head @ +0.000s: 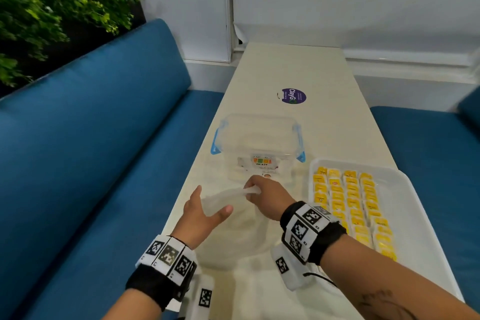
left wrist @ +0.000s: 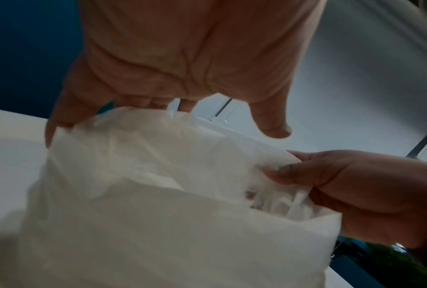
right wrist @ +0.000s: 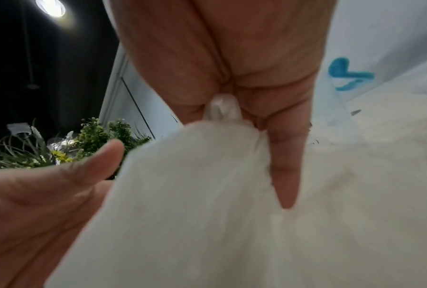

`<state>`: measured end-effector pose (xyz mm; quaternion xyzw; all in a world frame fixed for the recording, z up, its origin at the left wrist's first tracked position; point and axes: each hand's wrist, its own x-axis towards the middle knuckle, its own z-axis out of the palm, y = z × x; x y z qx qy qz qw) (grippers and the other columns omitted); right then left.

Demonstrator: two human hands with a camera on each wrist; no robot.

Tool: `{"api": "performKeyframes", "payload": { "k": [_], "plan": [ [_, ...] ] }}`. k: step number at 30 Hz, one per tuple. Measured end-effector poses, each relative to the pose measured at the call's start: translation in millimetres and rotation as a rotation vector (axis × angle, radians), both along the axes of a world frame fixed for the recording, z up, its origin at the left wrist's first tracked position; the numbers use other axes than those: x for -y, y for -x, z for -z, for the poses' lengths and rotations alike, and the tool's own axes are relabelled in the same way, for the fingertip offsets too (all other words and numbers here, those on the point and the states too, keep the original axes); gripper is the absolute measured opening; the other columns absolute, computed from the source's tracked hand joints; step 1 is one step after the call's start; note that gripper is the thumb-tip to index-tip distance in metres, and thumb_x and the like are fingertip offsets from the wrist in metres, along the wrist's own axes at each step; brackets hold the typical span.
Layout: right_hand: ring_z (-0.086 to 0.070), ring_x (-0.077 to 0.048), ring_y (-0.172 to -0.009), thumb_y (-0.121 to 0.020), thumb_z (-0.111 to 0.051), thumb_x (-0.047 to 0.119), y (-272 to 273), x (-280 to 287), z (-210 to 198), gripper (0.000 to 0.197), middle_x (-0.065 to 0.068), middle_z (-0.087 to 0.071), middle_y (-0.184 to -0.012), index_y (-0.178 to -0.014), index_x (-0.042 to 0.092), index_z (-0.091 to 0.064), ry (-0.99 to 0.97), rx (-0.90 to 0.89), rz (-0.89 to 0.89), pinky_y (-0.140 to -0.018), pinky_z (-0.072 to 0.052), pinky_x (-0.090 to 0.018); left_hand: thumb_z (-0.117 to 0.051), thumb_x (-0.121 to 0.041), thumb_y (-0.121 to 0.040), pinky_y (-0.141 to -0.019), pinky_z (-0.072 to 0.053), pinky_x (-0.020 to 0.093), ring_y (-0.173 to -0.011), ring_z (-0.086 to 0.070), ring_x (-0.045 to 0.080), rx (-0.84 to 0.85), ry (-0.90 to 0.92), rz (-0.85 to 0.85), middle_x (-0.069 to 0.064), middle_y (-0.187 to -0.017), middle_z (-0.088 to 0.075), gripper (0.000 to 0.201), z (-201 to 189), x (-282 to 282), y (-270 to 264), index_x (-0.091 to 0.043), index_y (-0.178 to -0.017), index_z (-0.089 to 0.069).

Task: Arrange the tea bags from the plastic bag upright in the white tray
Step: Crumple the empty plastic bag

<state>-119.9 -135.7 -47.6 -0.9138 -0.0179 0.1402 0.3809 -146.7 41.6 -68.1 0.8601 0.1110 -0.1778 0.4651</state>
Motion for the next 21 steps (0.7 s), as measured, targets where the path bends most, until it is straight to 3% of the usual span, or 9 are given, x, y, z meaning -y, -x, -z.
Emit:
{"api": "performKeyframes", "payload": {
  "k": [3,7,9,12,16,17,19,21],
  "plan": [
    [-0.055,-0.018,-0.084,-0.091,-0.050,0.009,3.6,-0.1,-13.6,0.010,0.000,-0.059,-0.090,-0.090,0.018,-0.054,-0.178,0.118,0.075,-0.069,-0.039,-0.024,-0.069,-0.069,-0.059,-0.109,-0.032,0.036,-0.137,-0.032,0.020,0.075,0.141,0.001,0.002,-0.152,-0.026,0.119,-14.3,7.5,-2.2,-0.024,-0.149,-0.007],
    [-0.050,-0.007,-0.072,-0.091,-0.051,0.009,12.0,5.3,-42.3,0.012,0.007,-0.055,-0.082,-0.090,0.020,-0.048,-0.347,0.287,0.101,-0.061,-0.038,-0.014,-0.077,-0.052,-0.061,-0.090,-0.044,0.027,-0.113,-0.051,0.008,0.229,0.444,-0.029,-0.007,-0.129,-0.049,0.098,-52.1,42.6,-6.9,-0.025,-0.139,-0.024],
    [-0.047,-0.005,-0.067,-0.091,-0.051,0.009,20.3,12.1,-54.6,0.014,0.009,-0.050,-0.077,-0.093,0.020,-0.042,-0.416,0.353,0.081,-0.060,-0.037,-0.019,-0.078,-0.047,-0.059,-0.092,-0.046,0.031,-0.109,-0.055,0.010,0.296,0.530,-0.060,-0.006,-0.120,-0.055,0.096,-71.5,65.7,-13.6,-0.020,-0.136,-0.029],
    [-0.049,-0.004,-0.075,-0.089,-0.053,0.009,39.6,39.1,-67.8,0.023,0.009,-0.047,-0.085,-0.098,0.018,-0.034,-0.455,0.447,0.093,-0.068,-0.043,-0.023,-0.074,-0.027,-0.074,-0.092,-0.050,0.037,-0.105,-0.060,0.017,0.358,0.615,-0.040,0.000,-0.114,-0.060,0.070,-97.7,109.0,-19.4,-0.018,-0.132,-0.036],
    [-0.044,0.007,-0.073,-0.086,-0.047,0.024,69.9,96.2,-80.9,0.021,0.011,-0.041,-0.088,-0.098,0.029,-0.031,-0.619,0.554,0.280,-0.072,-0.040,-0.016,-0.061,-0.011,-0.080,-0.081,-0.052,0.037,-0.094,-0.061,0.019,0.448,0.612,0.089,0.002,-0.105,-0.061,0.037,-118.6,179.0,-7.2,-0.026,-0.110,-0.046],
    [-0.046,0.005,-0.080,-0.086,-0.047,0.024,77.4,112.5,-82.7,0.024,0.009,-0.043,-0.093,-0.100,0.033,-0.030,-0.669,0.571,0.349,-0.077,-0.042,-0.017,-0.056,-0.008,-0.078,-0.078,-0.051,0.037,-0.090,-0.059,0.020,0.479,0.617,0.125,0.001,-0.099,-0.060,0.032,-121.0,199.0,-0.3,-0.028,-0.102,-0.048],
    [-0.052,-0.006,-0.095,-0.086,-0.058,0.014,96.1,150.0,-87.2,0.051,0.002,-0.046,-0.104,-0.113,0.042,-0.025,-0.690,0.599,0.495,-0.084,-0.045,-0.020,-0.049,-0.004,-0.073,-0.072,-0.048,0.030,-0.085,-0.057,0.017,0.536,0.655,0.192,-0.004,-0.090,-0.059,0.029,-124.0,240.6,17.7,-0.029,-0.088,-0.049],
    [-0.052,-0.011,-0.100,-0.080,-0.071,0.010,121.2,193.7,-96.5,0.078,0.000,-0.045,-0.108,-0.129,0.043,-0.019,-0.563,0.575,0.593,-0.087,-0.045,-0.015,-0.043,-0.007,-0.065,-0.066,-0.047,0.020,-0.077,-0.056,0.006,0.565,0.716,0.282,-0.005,-0.083,-0.058,0.026,-124.9,282.3,39.6,-0.025,-0.082,-0.051]
  ]
}}
